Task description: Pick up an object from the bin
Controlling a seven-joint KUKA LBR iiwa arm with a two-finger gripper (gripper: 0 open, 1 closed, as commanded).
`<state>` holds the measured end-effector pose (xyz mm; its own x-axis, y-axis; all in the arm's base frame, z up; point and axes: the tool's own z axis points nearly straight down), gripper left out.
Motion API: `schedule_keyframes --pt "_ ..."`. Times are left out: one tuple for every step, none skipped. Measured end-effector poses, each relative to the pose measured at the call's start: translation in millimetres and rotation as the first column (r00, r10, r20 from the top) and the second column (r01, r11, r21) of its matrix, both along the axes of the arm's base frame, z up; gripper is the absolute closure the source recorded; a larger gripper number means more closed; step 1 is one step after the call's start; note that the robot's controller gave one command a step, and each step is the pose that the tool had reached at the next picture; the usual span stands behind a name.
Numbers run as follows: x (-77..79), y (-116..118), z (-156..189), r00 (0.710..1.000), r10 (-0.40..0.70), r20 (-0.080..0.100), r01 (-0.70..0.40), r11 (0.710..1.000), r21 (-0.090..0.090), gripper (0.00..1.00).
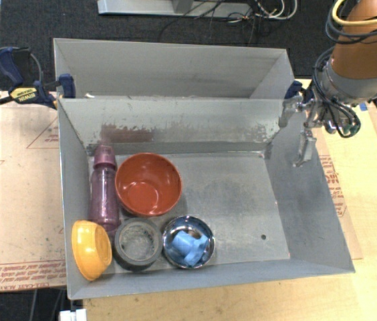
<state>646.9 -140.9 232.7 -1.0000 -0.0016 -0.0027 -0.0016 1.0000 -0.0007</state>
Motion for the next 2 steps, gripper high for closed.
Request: schedule_keyframes --pt "0.0 0.0 0.0 1.0 0.0 0.0 0.0 1.0 0.0 0.0" --pt "-16.0 35.0 -73.8 0.995 0.096 -0.003 -0.096 0.995 0.003 0.0"
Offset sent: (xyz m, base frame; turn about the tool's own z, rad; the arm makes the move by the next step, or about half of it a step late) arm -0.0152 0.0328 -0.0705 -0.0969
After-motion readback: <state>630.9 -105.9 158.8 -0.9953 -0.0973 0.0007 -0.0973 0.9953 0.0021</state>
